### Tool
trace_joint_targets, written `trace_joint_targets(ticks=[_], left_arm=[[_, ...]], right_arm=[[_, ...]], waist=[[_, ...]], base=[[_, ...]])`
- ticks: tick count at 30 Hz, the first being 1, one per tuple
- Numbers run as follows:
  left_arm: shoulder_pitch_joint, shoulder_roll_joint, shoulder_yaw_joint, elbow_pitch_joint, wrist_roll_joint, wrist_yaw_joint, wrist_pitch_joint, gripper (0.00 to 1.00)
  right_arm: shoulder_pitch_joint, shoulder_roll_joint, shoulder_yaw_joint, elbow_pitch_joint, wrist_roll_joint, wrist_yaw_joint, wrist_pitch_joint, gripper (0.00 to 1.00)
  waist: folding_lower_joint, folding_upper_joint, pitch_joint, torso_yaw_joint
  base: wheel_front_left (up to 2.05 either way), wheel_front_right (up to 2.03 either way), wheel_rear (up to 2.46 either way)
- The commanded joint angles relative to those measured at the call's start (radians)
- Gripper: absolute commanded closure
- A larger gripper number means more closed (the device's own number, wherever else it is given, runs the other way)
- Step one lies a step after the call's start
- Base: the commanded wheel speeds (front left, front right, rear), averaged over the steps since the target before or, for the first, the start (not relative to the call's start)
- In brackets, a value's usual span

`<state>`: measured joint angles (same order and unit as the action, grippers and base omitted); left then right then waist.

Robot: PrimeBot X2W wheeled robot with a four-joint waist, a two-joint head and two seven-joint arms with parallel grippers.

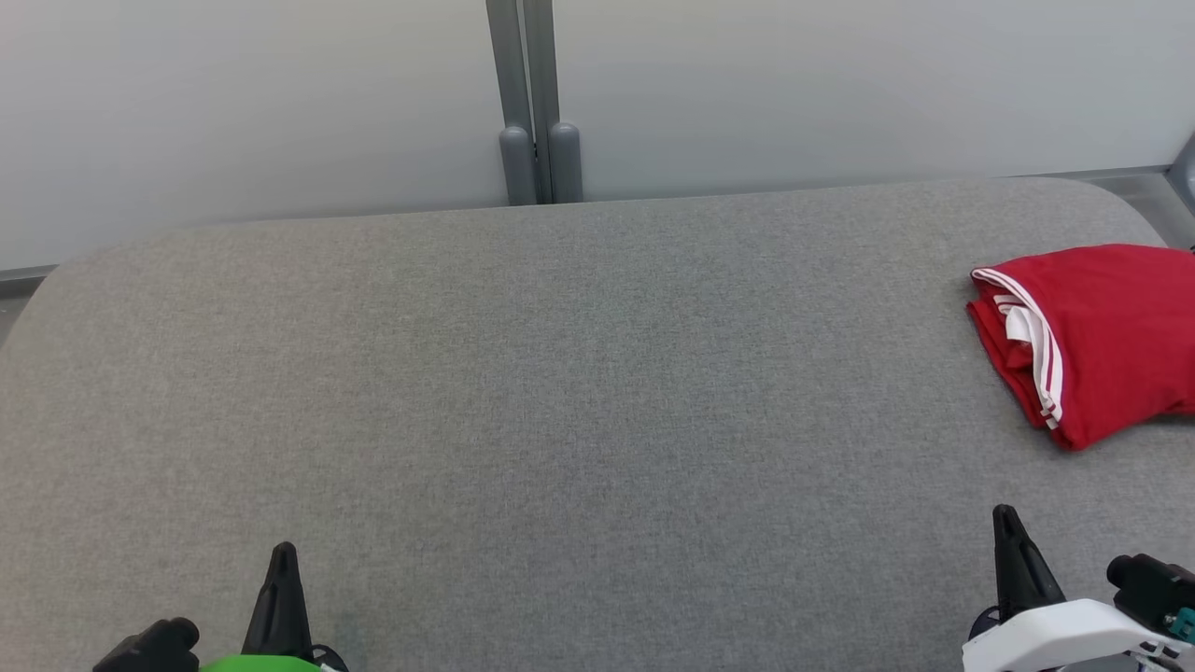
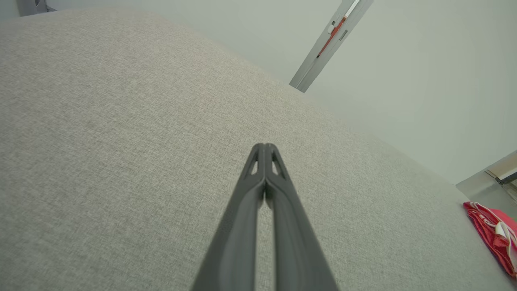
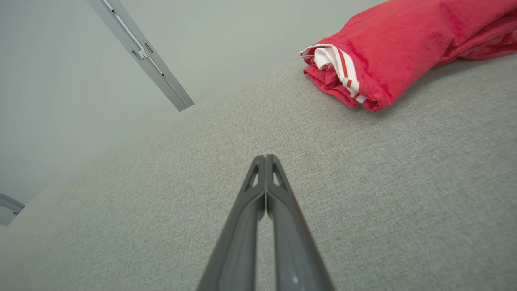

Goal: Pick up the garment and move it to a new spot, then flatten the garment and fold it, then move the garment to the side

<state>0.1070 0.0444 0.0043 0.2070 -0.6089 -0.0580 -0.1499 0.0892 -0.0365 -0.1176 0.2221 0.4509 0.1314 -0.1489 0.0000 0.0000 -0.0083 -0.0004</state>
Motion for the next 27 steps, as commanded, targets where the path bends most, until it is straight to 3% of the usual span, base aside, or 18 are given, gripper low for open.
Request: trace_joint_targets(ticks=[1, 27], left_arm=[[-0.033, 0.003, 0.009, -0.009, -0.040, -0.008, 0.010, 1.00], [-0.101, 0.005, 0.046, 0.007, -0.380, -0.031, 0.099, 1.00]], right_arm=[[-0.028, -0.007, 0.000, -0.010, 0.049, 0.000, 0.010, 1.00], [-0.091, -0.011, 0.001, 0.001, 0.439, 0.000, 0.099, 1.00]], waist=[[0.0000, 0.0000, 0.000, 0.000], [0.0000, 0.0000, 0.003, 0.000]], base=[[0.00, 0.00, 0.00], [0.00, 0.00, 0.00]])
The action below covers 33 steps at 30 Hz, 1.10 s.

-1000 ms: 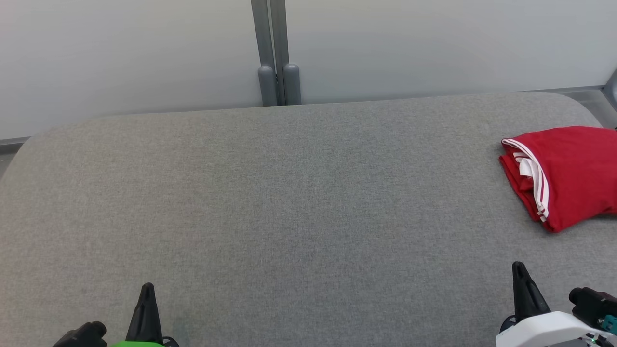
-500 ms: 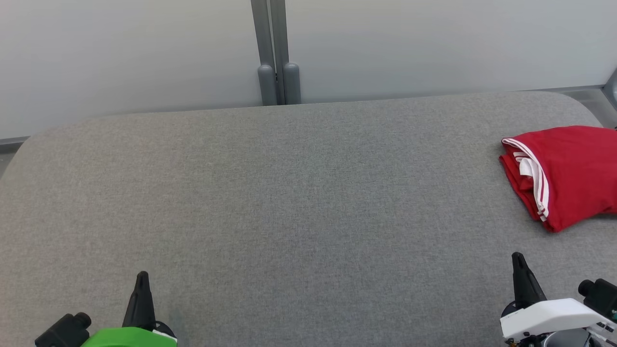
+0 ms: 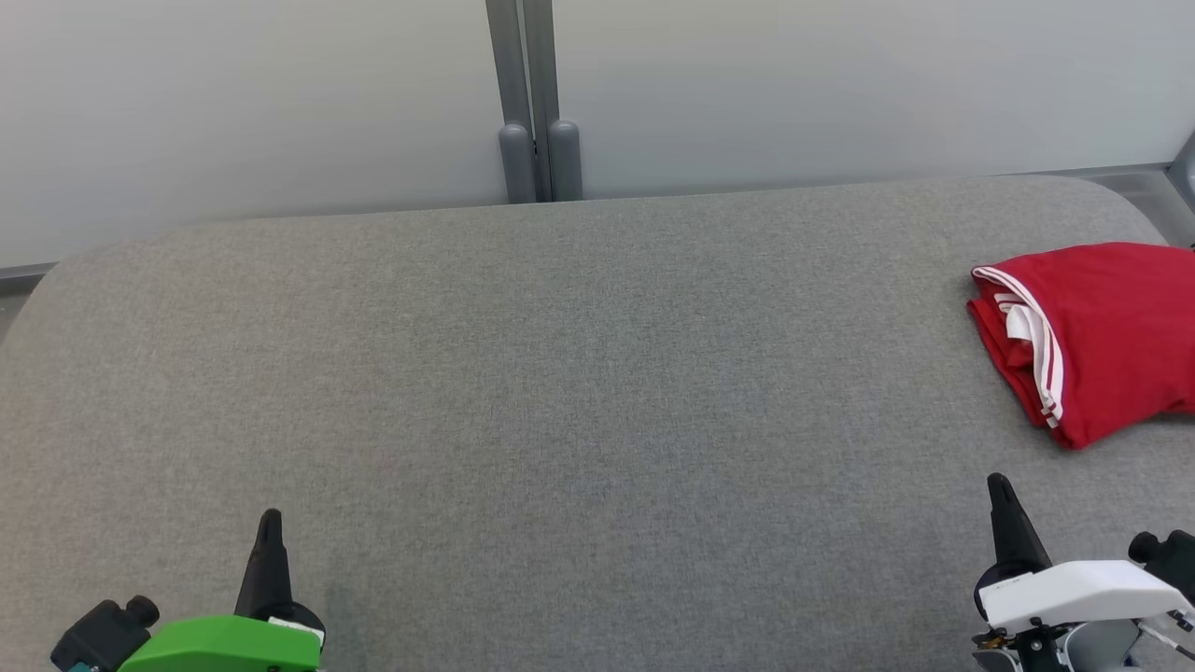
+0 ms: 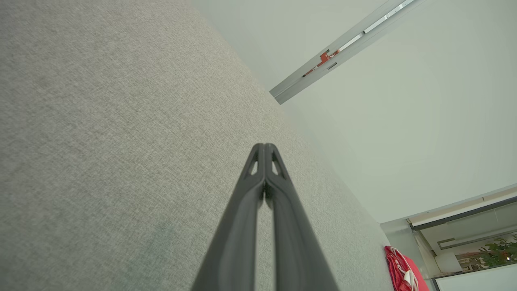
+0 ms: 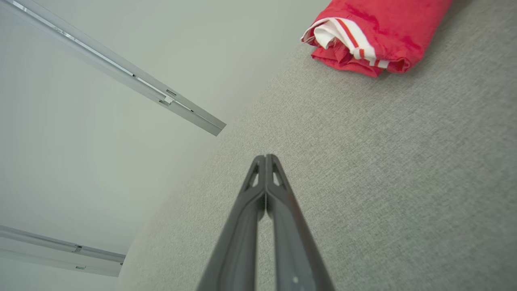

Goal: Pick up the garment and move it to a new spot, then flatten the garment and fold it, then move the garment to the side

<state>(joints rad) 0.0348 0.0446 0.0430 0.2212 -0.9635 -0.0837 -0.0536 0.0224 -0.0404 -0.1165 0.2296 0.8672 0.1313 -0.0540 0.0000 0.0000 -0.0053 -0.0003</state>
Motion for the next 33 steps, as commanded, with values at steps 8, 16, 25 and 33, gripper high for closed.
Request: trace_joint_targets(ticks=[8, 16, 25, 33], left_arm=[[-0.047, 0.005, 0.016, -0.004, -0.111, -0.013, 0.026, 1.00], [-0.063, 0.006, 0.025, 0.000, -0.195, -0.018, 0.048, 1.00], [-0.080, 0.007, 0.034, 0.005, -0.280, -0.025, 0.071, 1.00], [-0.094, 0.007, 0.042, 0.009, -0.349, -0.029, 0.090, 1.00]], right_arm=[[-0.040, -0.008, 0.000, -0.004, 0.124, 0.000, 0.028, 1.00], [-0.055, -0.008, 0.001, -0.001, 0.218, 0.000, 0.049, 1.00], [-0.071, -0.009, 0.001, 0.002, 0.318, 0.000, 0.072, 1.00], [-0.083, -0.010, 0.001, 0.005, 0.399, 0.000, 0.090, 1.00]], waist=[[0.0000, 0.0000, 0.001, 0.000], [0.0000, 0.0000, 0.002, 0.000], [0.0000, 0.0000, 0.003, 0.000], [0.0000, 0.0000, 0.004, 0.000]], base=[[0.00, 0.00, 0.00], [0.00, 0.00, 0.00], [0.00, 0.00, 0.00], [0.00, 0.00, 0.00]])
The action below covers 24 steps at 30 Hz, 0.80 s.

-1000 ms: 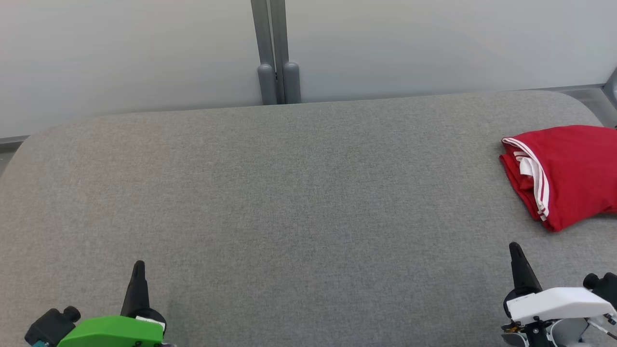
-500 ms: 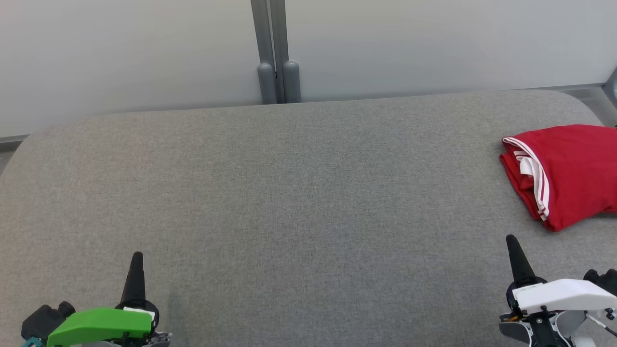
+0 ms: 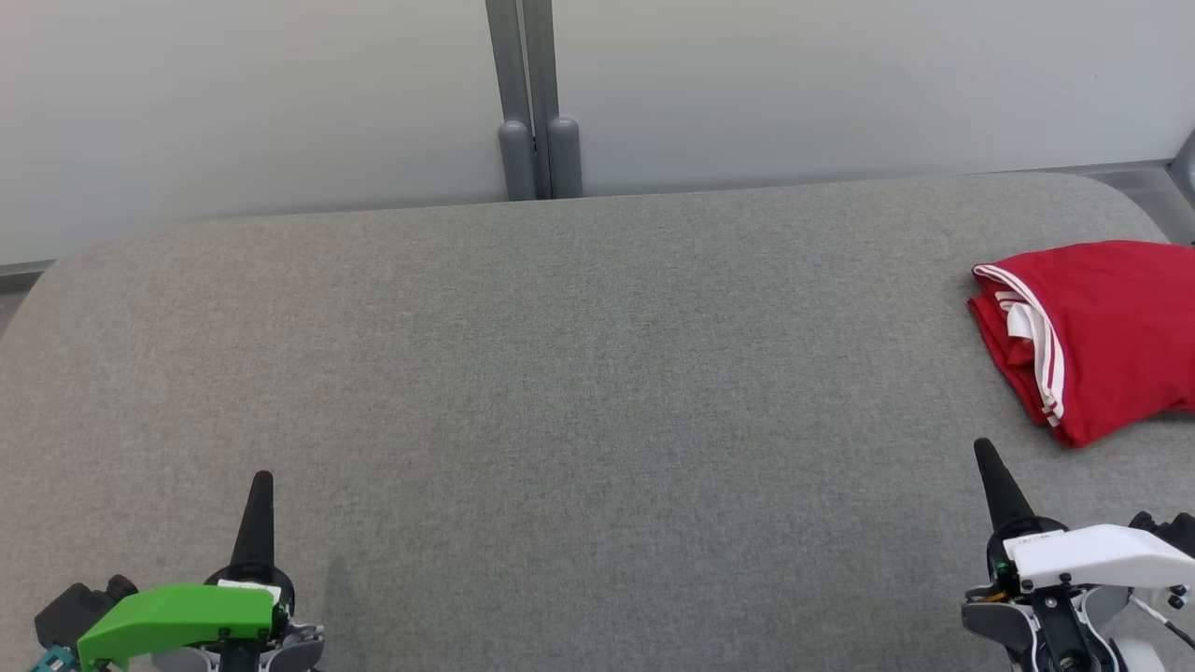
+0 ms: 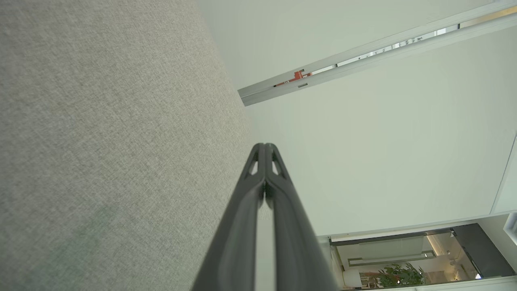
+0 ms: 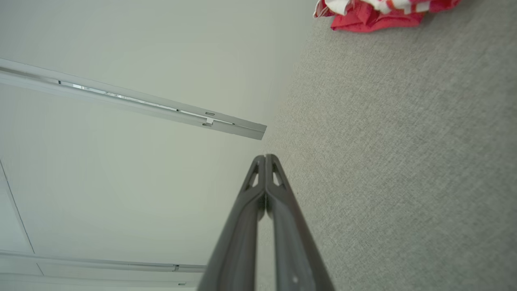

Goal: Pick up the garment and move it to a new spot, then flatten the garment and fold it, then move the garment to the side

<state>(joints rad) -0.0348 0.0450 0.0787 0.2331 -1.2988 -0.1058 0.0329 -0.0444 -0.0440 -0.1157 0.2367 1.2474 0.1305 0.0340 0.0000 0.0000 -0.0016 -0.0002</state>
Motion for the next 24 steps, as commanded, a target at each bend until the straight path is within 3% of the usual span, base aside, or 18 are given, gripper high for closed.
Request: trace_joint_targets(ticks=[1, 24], left_arm=[[-0.026, 0.007, 0.007, -0.003, -0.021, -0.008, 0.005, 1.00], [-0.061, 0.008, 0.026, 0.007, -0.198, -0.020, 0.052, 1.00]], right_arm=[[-0.017, -0.006, 0.001, -0.002, 0.027, 0.001, 0.005, 1.00], [-0.050, -0.008, 0.001, 0.005, 0.232, 0.000, 0.052, 1.00]], waist=[[0.0000, 0.0000, 0.000, 0.000], [0.0000, 0.0000, 0.003, 0.000]], base=[[0.00, 0.00, 0.00], [0.00, 0.00, 0.00]])
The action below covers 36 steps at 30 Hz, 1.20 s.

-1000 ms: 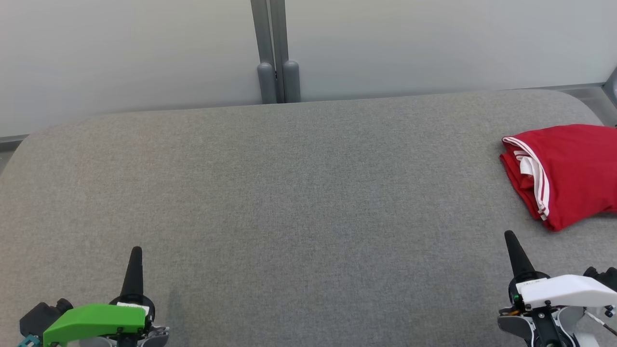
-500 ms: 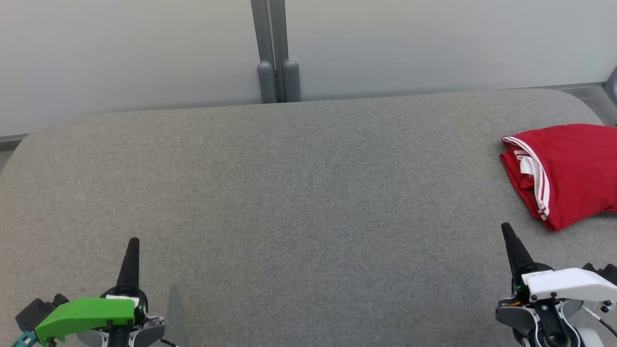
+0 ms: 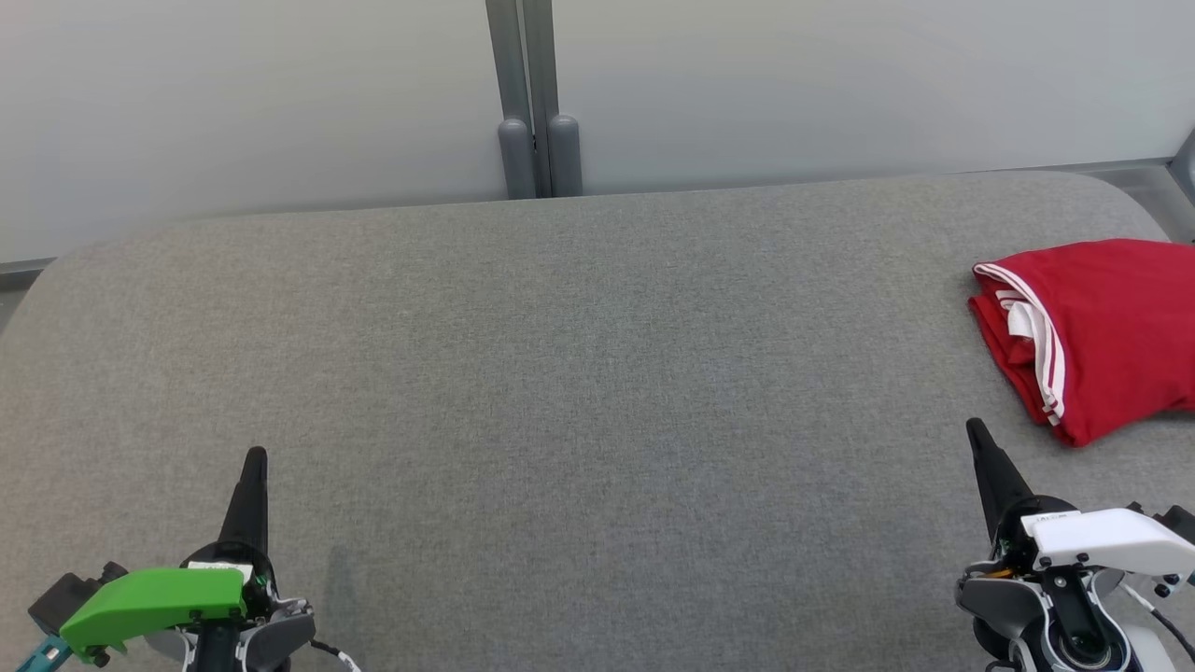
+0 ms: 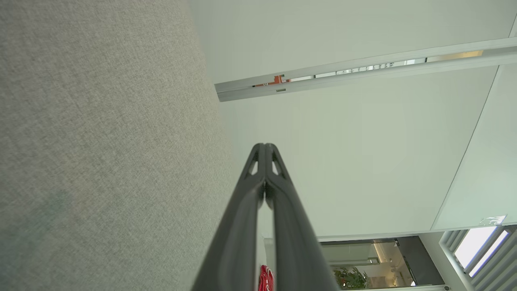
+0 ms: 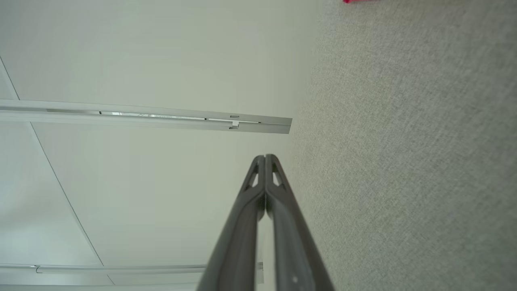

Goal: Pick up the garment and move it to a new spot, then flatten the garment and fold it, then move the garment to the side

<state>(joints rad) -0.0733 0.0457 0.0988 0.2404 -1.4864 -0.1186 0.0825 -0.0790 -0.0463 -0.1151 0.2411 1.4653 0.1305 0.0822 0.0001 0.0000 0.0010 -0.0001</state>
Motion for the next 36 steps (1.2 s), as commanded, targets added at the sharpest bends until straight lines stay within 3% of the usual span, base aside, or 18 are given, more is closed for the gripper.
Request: trace_joint_targets(ticks=[1, 18, 36], left_arm=[[-0.025, 0.007, 0.006, 0.000, -0.019, -0.008, 0.005, 1.00], [-0.046, 0.008, 0.018, 0.006, -0.132, -0.016, 0.035, 1.00], [-0.043, 0.008, 0.017, 0.006, -0.127, -0.016, 0.035, 1.00]], right_arm=[[-0.017, -0.005, 0.001, 0.000, 0.024, 0.000, 0.006, 1.00], [-0.036, -0.006, 0.001, 0.005, 0.153, 0.000, 0.036, 1.00], [-0.034, -0.006, 0.001, 0.005, 0.150, 0.000, 0.036, 1.00]], waist=[[0.0000, 0.0000, 0.000, 0.000], [-0.0001, 0.0000, 0.002, 0.000], [-0.0001, 0.0000, 0.002, 0.000]], base=[[0.00, 0.00, 0.00], [0.00, 0.00, 0.00], [0.00, 0.00, 0.00]])
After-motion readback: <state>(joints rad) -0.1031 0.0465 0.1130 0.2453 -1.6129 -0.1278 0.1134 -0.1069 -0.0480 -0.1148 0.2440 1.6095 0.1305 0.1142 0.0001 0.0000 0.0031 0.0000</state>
